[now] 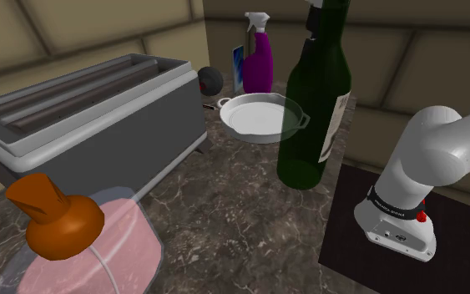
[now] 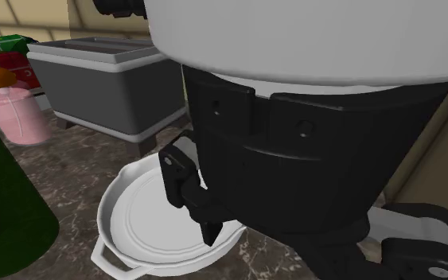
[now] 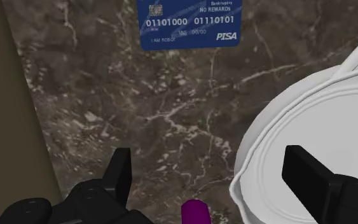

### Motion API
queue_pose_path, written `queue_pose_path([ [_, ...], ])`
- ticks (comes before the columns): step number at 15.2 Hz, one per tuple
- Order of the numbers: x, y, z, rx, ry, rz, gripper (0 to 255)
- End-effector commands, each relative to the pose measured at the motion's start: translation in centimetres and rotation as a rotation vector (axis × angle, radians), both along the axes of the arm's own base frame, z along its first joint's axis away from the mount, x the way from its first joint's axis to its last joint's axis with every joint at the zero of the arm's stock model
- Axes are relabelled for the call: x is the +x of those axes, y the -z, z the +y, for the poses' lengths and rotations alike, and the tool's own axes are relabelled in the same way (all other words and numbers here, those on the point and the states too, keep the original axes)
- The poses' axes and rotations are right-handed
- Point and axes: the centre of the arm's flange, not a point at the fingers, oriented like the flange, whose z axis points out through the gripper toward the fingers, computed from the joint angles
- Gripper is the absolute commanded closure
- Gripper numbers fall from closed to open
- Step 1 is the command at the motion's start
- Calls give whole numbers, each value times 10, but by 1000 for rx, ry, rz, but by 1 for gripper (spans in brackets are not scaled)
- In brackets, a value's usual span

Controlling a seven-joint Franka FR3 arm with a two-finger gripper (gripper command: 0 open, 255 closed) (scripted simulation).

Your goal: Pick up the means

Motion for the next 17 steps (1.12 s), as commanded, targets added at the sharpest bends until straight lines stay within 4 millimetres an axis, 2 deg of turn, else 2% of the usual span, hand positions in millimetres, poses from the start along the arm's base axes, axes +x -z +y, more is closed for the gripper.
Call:
queue_pose_path([
  [1, 0, 0, 0, 0, 0, 0, 0],
  [5, 17, 3, 51, 13, 210, 9, 0],
  [9, 44, 6, 98, 27, 420, 17, 0],
  [13, 80, 8, 138, 40, 630, 26, 0],
  [17, 124, 10, 170, 54, 840, 34, 0],
])
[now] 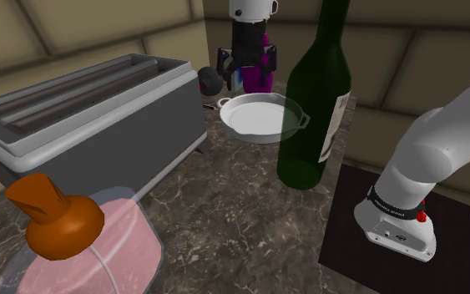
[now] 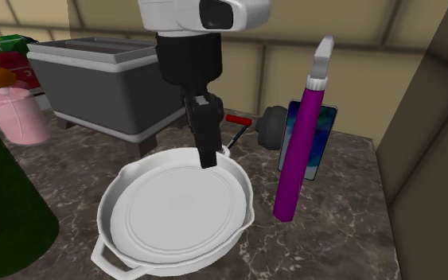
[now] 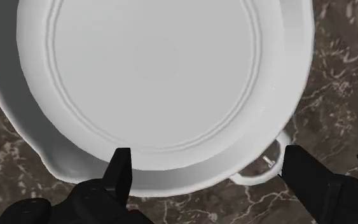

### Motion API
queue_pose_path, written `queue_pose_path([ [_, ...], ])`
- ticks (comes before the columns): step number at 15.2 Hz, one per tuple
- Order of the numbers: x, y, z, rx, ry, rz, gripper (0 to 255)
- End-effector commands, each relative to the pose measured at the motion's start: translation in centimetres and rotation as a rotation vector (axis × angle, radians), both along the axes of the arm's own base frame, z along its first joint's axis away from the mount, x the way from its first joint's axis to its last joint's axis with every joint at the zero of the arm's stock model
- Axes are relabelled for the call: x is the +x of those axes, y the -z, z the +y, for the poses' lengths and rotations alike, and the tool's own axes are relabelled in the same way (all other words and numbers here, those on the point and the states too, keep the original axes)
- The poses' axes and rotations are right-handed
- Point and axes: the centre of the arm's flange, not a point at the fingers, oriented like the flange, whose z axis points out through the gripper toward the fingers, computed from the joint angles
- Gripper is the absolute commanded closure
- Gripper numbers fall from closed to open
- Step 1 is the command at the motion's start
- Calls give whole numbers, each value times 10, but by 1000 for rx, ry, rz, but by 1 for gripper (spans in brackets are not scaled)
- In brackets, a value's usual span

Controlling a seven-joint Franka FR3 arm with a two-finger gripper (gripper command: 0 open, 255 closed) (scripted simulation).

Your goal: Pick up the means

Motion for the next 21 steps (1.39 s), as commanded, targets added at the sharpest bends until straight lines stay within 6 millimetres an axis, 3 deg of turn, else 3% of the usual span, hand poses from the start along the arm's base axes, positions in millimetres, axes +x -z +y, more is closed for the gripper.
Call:
queue_pose_path([
  [1, 23, 1, 15, 10, 114, 4, 0],
  [7, 100, 4, 40, 30, 429, 17, 0],
  [13, 180, 8, 40, 50, 743, 29, 0],
  [21, 180, 48, 40, 50, 743, 29, 0],
])
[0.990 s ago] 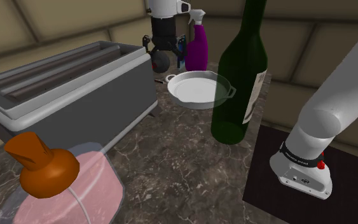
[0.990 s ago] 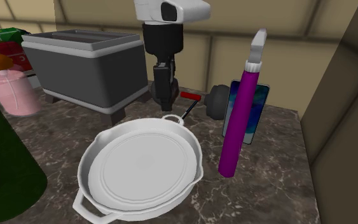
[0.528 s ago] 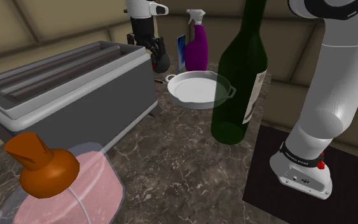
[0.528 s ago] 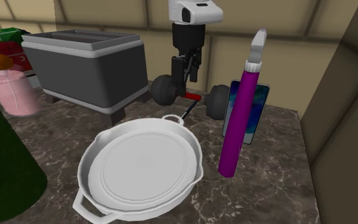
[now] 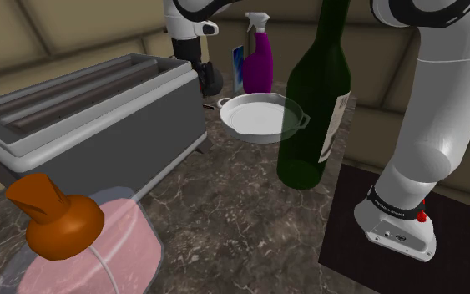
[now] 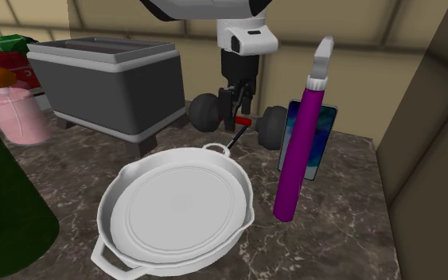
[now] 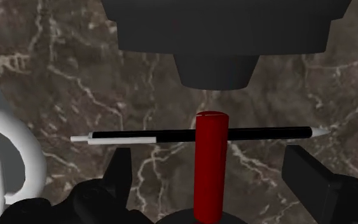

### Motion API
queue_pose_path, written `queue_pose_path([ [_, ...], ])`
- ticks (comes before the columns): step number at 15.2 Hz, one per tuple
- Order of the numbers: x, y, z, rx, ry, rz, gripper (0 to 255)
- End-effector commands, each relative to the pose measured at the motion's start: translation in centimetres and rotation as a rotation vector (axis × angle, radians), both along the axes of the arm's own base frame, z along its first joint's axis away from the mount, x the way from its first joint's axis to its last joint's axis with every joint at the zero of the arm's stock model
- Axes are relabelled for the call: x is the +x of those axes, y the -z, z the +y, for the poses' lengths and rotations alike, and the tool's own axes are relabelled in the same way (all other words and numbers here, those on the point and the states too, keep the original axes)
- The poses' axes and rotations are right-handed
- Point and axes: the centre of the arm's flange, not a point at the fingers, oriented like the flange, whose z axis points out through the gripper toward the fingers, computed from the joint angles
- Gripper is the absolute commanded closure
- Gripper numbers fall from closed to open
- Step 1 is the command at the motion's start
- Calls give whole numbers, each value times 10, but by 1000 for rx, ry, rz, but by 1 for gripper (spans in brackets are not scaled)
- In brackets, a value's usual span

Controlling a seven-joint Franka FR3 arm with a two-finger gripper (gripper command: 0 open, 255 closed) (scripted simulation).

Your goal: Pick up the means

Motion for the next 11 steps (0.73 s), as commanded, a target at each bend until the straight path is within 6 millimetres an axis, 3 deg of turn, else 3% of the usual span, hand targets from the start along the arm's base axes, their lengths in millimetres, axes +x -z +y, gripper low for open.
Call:
queue_pose_path([
  [1, 0, 4, 0, 0, 0, 0, 0],
  [2, 0, 4, 0, 0, 0, 0, 0],
  [3, 0, 4, 0, 0, 0, 0, 255],
  [11, 0, 4, 0, 0, 0, 0, 255],
])
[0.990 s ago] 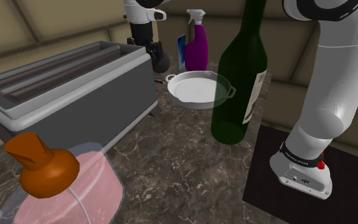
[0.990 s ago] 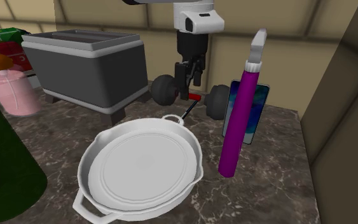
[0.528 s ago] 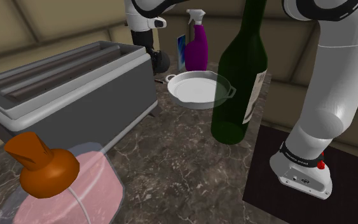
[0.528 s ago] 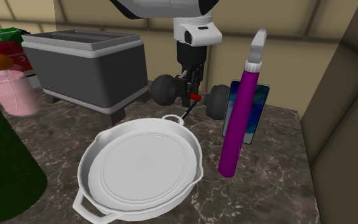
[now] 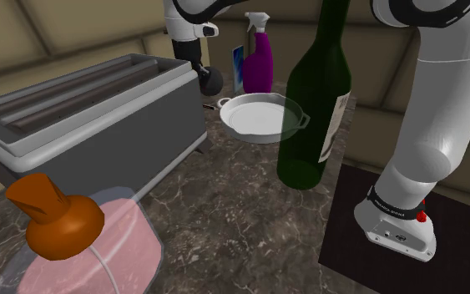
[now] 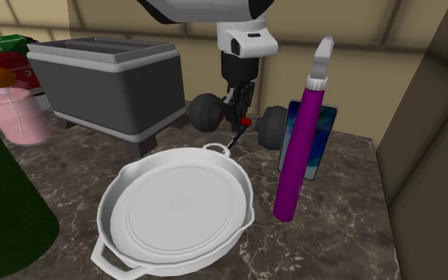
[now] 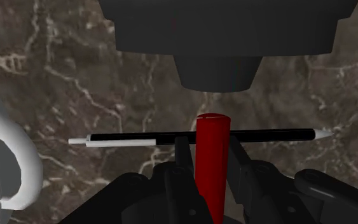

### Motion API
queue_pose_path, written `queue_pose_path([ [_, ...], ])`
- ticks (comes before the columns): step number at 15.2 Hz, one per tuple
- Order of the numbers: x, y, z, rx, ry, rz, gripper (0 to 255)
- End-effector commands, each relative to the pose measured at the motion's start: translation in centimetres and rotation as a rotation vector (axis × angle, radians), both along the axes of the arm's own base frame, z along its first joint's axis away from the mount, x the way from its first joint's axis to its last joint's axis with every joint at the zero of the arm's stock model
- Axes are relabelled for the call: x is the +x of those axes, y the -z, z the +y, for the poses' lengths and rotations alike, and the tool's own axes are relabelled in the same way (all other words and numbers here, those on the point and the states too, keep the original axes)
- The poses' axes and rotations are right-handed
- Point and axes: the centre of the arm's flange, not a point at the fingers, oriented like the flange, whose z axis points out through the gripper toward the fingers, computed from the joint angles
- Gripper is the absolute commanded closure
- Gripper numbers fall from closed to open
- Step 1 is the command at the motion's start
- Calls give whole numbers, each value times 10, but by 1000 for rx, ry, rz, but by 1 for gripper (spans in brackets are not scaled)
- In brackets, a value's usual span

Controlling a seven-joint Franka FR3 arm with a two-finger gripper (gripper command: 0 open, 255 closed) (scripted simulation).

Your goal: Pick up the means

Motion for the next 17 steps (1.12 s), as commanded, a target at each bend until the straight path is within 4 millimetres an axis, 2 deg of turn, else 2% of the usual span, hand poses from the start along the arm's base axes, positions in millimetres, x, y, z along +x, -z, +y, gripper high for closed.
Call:
queue_pose_path([
  [1, 0, 0, 0, 0, 0, 0, 255],
  [16, 0, -79, 0, 0, 0, 0, 255],
  [17, 0, -80, 0, 0, 0, 0, 255],
])
